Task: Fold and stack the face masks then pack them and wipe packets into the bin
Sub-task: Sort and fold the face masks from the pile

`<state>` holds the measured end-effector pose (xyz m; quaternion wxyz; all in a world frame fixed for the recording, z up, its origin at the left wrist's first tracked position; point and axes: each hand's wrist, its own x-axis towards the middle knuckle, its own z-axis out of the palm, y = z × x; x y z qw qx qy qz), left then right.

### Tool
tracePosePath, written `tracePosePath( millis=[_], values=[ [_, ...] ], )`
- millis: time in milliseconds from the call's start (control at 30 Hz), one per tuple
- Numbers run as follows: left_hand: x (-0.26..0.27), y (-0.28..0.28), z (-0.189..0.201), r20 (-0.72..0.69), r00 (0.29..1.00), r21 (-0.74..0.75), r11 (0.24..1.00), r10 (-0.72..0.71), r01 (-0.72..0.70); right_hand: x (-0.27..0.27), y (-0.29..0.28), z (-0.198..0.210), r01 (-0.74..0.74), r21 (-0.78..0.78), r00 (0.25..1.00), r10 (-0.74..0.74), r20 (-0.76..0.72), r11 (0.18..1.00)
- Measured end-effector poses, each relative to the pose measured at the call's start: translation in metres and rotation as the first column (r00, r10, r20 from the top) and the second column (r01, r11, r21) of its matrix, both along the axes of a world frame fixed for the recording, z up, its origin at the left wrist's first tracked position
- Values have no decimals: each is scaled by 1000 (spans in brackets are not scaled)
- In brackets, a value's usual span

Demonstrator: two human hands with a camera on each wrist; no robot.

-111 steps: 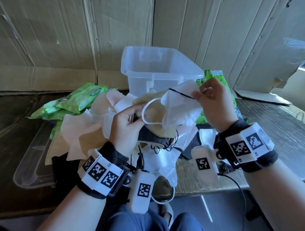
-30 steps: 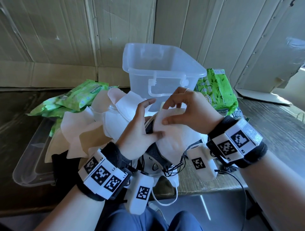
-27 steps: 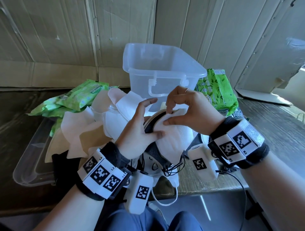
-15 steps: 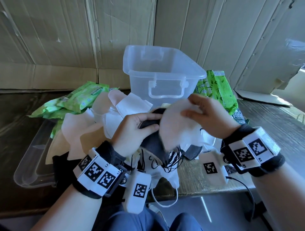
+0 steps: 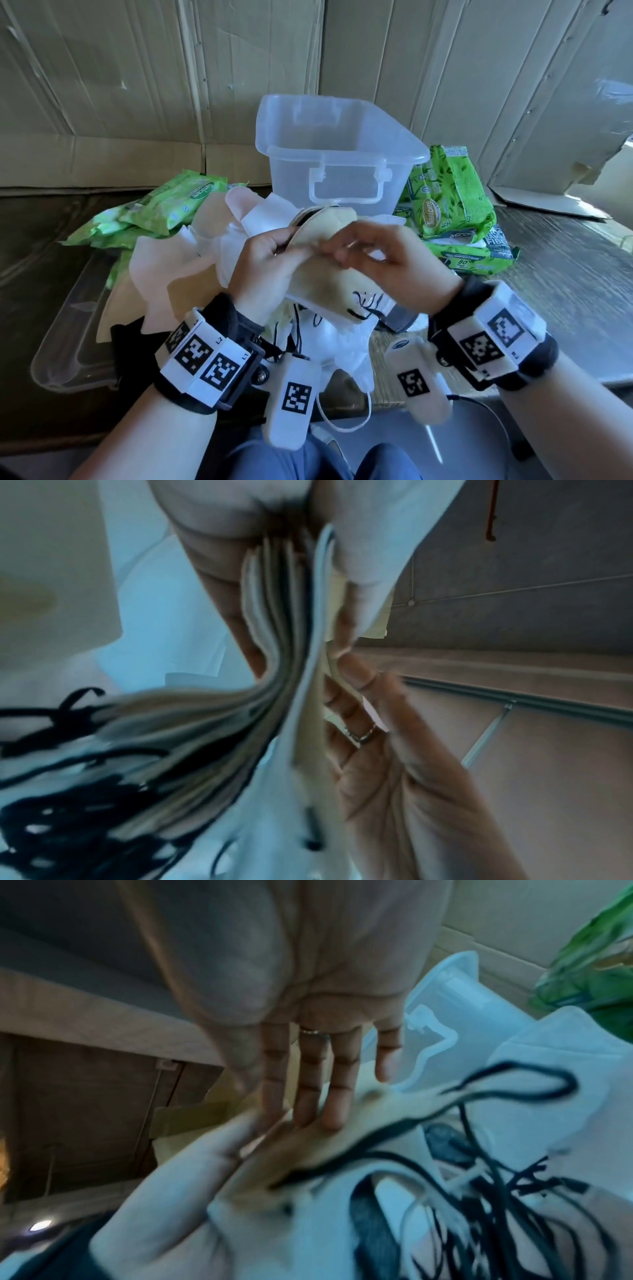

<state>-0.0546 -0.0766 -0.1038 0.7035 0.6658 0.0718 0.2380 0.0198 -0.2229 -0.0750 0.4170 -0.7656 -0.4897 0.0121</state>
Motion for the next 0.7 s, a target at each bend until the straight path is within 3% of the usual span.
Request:
tracePosePath(
  millis=[133,267,433,700],
  values=[
    [0,1,-2,-10,1000,85,996,-18,19,16,-5,4,180,7,983,-180,46,984],
    [0,-2,-1,-5,999,126,991,-52,52,19,-7,6,190,42,982,-190,-14,981],
    [-2,-1,-3,-2,999,157,987,-45,45,18,-6,7,213,73,976,-216,30,974],
    [-4,-5,-1,81,981,203,967,-173,154,12,1,4,235,187,972,-232,-41,954]
  ],
)
